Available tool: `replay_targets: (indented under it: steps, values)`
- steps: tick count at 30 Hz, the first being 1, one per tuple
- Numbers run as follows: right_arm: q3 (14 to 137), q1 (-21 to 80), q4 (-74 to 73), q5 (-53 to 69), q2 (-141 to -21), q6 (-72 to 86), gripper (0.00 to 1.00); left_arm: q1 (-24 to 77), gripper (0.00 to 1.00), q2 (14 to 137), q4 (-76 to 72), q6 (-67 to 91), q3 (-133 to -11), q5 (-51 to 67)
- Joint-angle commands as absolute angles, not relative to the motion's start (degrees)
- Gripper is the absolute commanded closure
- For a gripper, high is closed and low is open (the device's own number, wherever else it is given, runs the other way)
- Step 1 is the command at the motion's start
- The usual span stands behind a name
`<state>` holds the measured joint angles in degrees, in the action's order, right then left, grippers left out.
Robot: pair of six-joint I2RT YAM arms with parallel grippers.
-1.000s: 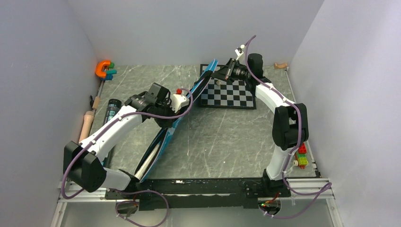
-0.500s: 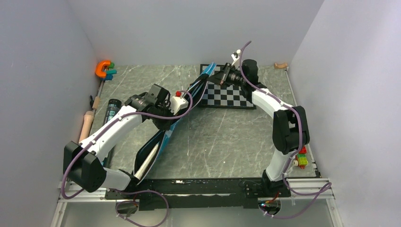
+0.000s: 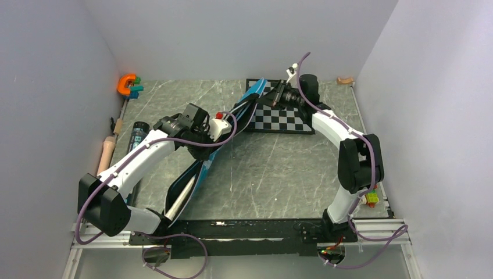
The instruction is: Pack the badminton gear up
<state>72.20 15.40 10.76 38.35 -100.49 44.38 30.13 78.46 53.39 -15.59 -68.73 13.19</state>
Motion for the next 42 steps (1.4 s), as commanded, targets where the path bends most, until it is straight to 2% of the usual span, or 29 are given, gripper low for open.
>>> replay_targets:
  steps: [1,6,16,20,24,28,42]
  values:
    - [76.6,12.6,8.7,41.8,-100.1,44.7,0.87,30.1,1.0,74.6,51.9,-16.6,-70.6,13.9]
    - [77.9,12.3,9.3,43.1,-100.6,45.0,0.77,30.0,1.0,74.4,51.8,-16.8,-70.3,14.2]
    - [75.1,12.8,11.0,43.6,-99.2,45.3,0.72,30.0,1.0,75.2,51.9,-17.1,-71.1,15.0]
    - [75.6,12.8,10.6,43.7,-99.4,45.0,0.74,30.0,1.0,75.1,52.1,-17.1,-71.3,14.8]
    - [75.5,12.8,10.7,43.4,-99.0,45.1,0.89,30.0,1.0,75.0,52.2,-17.1,-71.3,14.7]
    - [75.2,12.8,10.2,43.2,-98.4,44.9,1.0,30.1,1.0,75.0,52.1,-17.0,-71.0,14.6]
    - [71.4,14.8,8.7,44.5,-93.5,46.0,1.0,30.1,1.0,75.8,51.3,-17.6,-70.1,12.2]
